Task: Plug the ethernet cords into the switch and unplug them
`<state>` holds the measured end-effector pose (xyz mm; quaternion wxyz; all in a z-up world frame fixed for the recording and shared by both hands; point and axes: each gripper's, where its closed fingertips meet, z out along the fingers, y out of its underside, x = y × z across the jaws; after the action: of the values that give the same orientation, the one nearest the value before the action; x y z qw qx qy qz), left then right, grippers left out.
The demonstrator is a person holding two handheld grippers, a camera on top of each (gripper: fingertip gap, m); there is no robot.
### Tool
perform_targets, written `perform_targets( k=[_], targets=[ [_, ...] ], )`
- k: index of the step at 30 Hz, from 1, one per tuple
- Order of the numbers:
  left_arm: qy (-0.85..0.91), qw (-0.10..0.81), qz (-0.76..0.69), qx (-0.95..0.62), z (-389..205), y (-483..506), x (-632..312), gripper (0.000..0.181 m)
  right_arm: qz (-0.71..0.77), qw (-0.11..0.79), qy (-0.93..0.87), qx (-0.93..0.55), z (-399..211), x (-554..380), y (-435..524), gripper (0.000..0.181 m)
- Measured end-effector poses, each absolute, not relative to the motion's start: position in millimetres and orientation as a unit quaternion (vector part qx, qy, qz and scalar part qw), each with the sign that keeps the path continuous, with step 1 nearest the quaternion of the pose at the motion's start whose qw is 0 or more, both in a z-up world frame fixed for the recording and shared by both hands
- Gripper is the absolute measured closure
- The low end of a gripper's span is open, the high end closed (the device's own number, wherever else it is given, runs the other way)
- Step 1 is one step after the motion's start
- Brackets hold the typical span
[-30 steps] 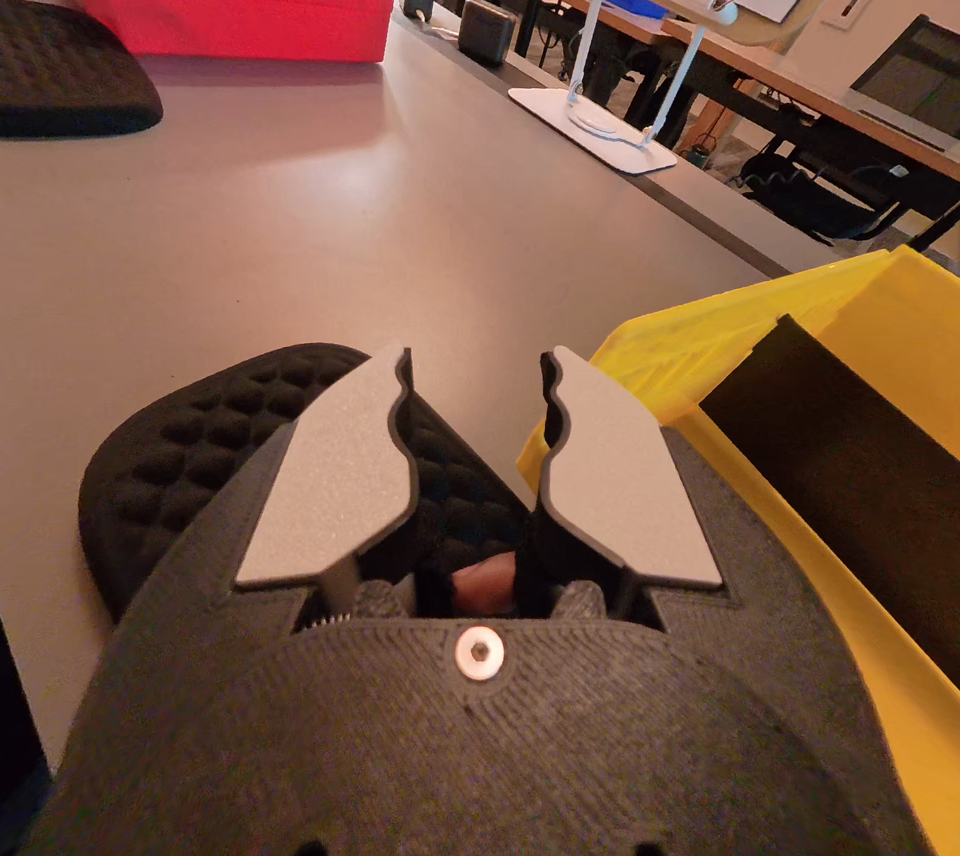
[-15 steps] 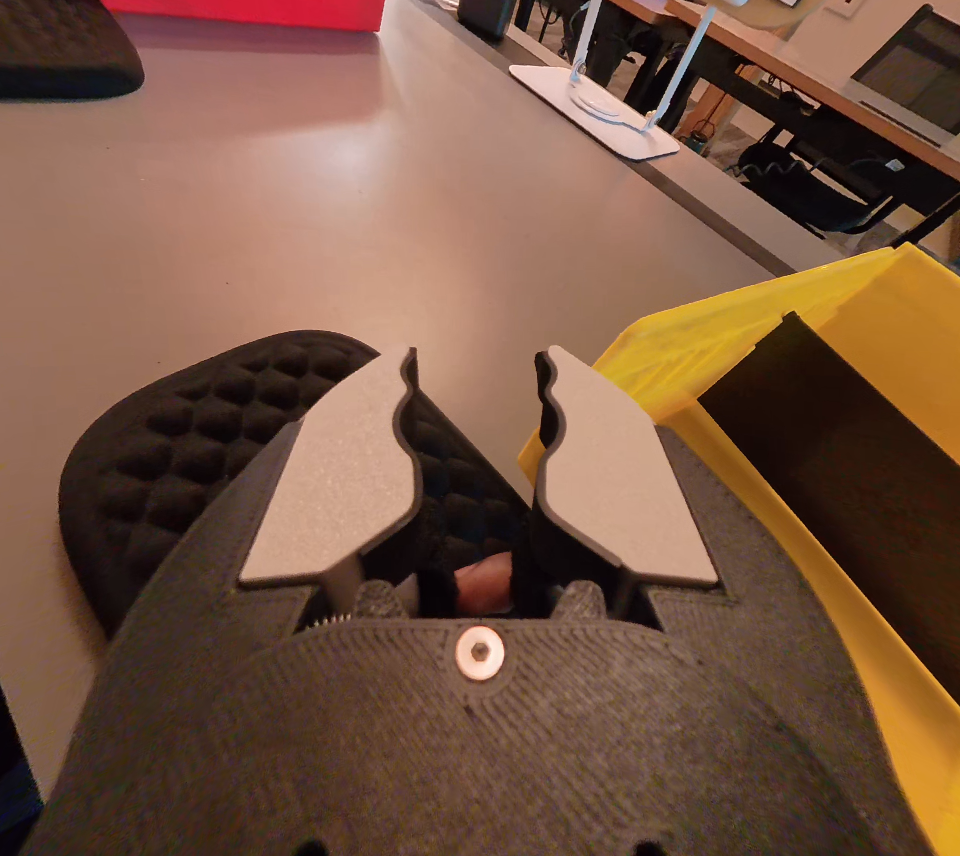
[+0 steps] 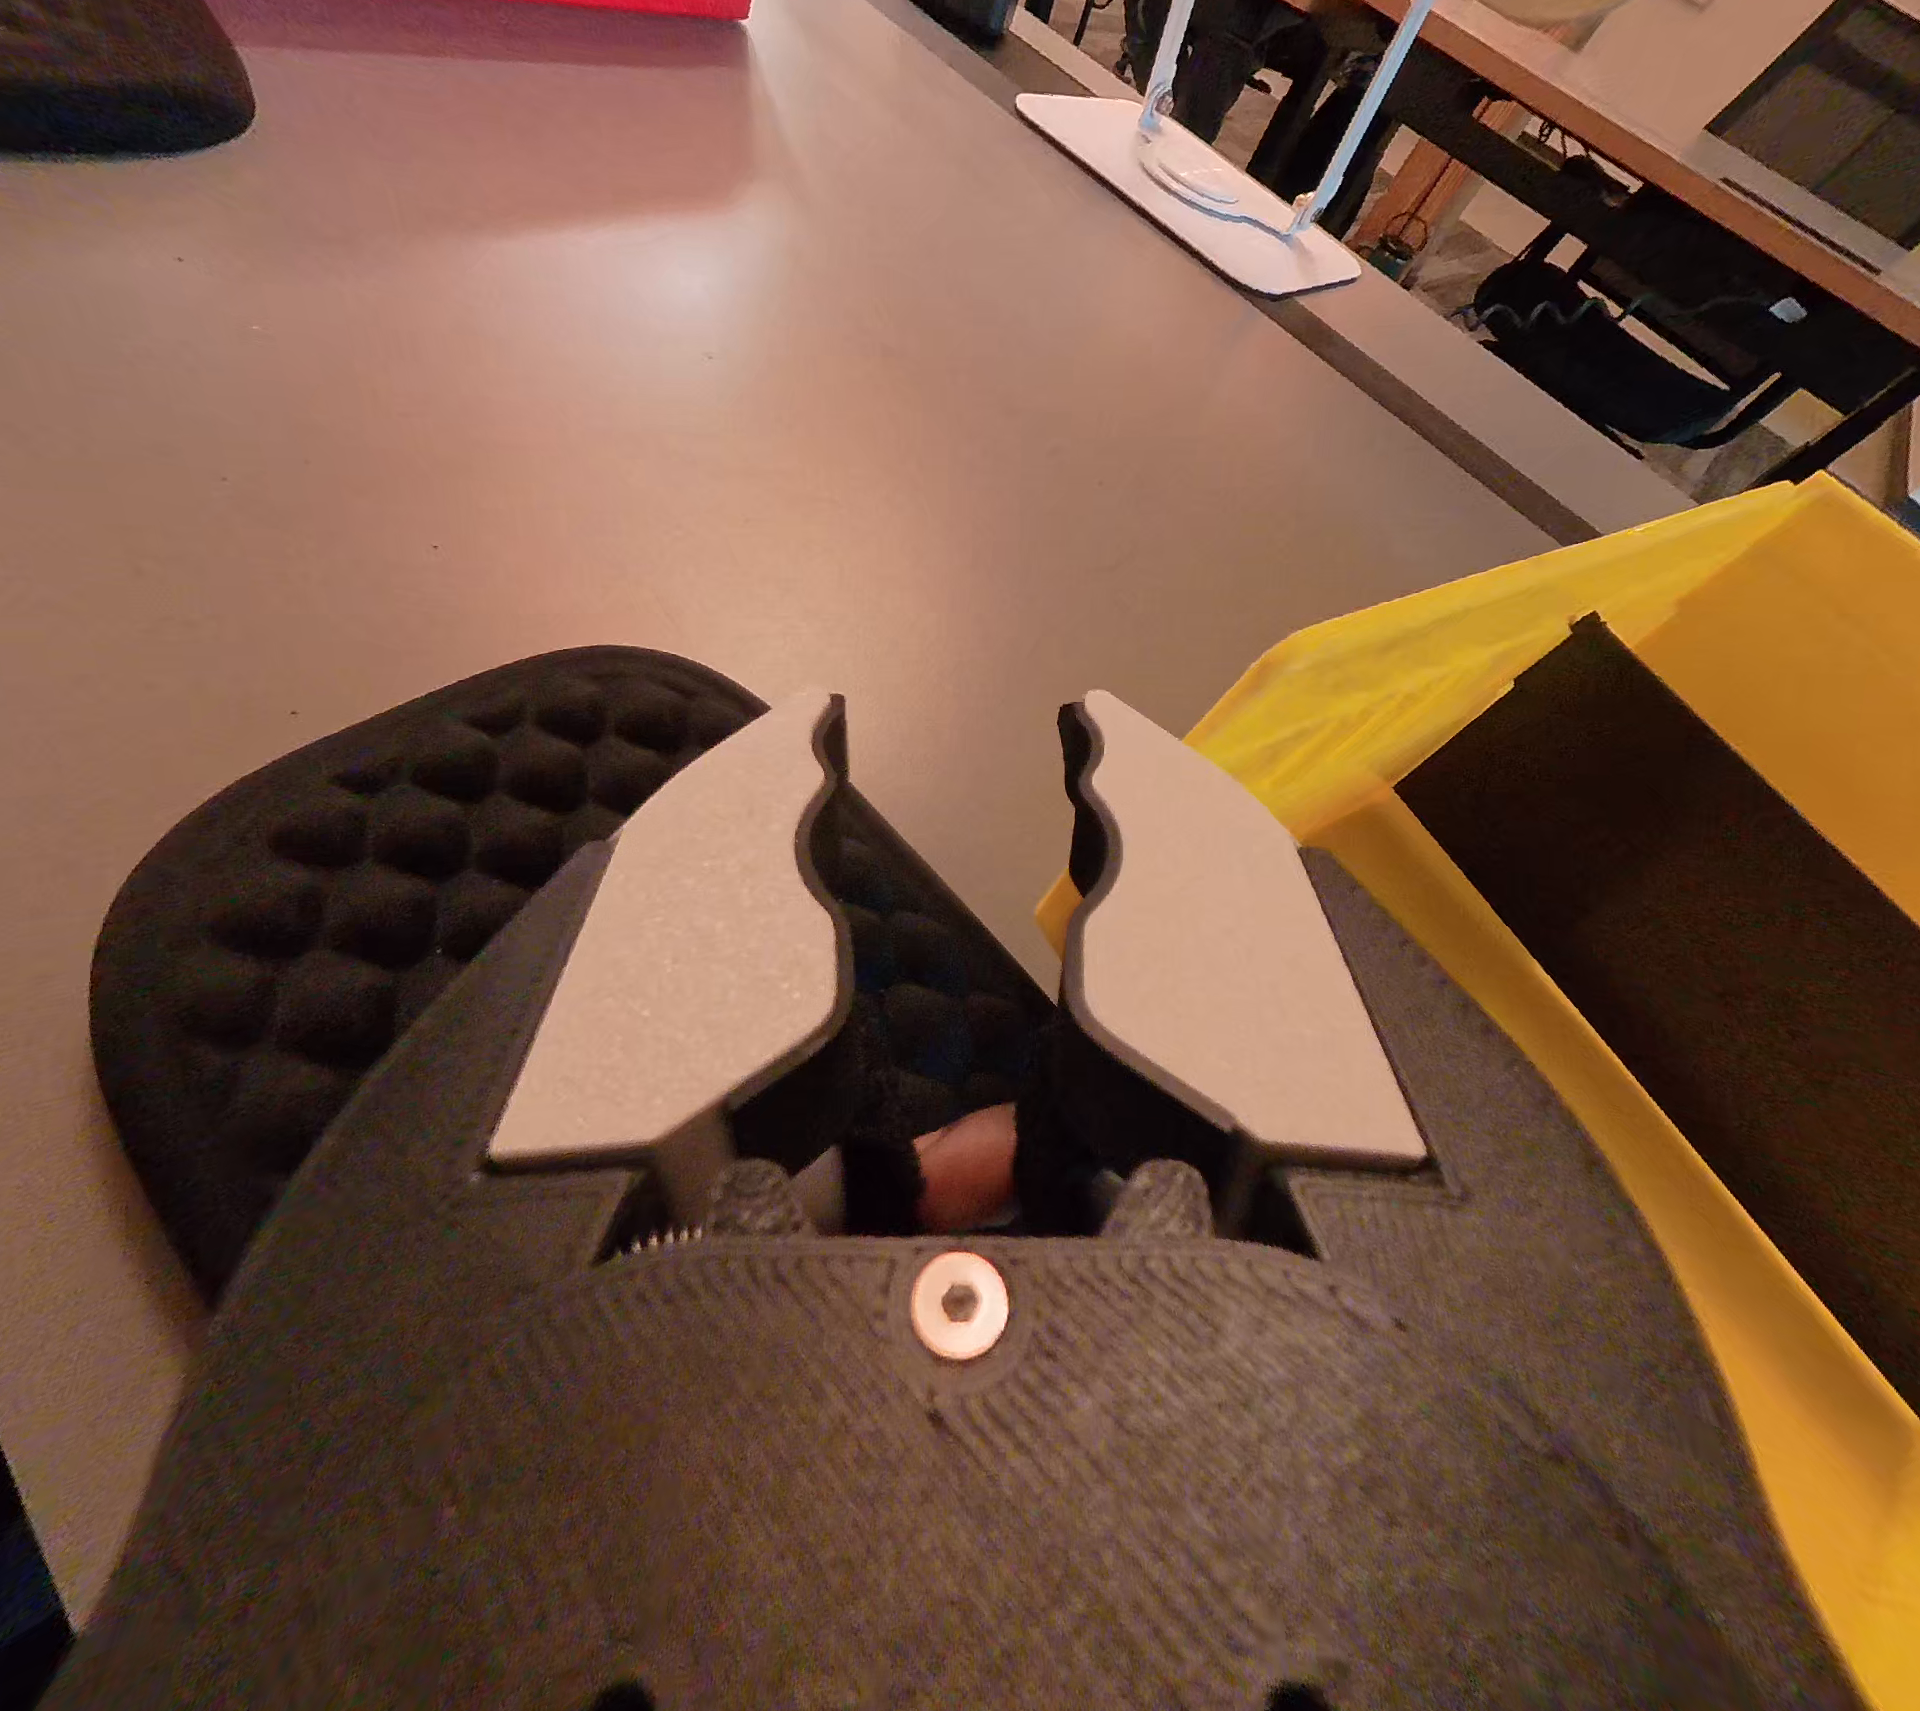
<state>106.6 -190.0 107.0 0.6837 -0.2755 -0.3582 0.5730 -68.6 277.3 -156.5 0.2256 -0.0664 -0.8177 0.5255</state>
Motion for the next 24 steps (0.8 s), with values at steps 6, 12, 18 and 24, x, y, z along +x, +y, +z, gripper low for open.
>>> perform_targets(
  k=[6,12,18,24],
  targets=[
    [-0.303,0.760,0.517,-0.251,127,-137,106,0.155,0.526,0.231,-0.815,-0.072,-155,-70,278,0.144],
    [-0.272,0.868,0.298,-0.289,93,-49,71,0.155,0.537,0.243,-0.803,-0.088,-148,-73,277,0.145],
    [-0.256,0.862,0.147,-0.413,49,38,39,0.155,0.685,0.140,-0.694,-0.171,-99,-62,257,0.154],
    [-0.258,0.814,0.006,-0.521,-27,109,25,0.155,0.754,-0.147,-0.617,-0.172,-86,-15,195,0.147]
  ],
)
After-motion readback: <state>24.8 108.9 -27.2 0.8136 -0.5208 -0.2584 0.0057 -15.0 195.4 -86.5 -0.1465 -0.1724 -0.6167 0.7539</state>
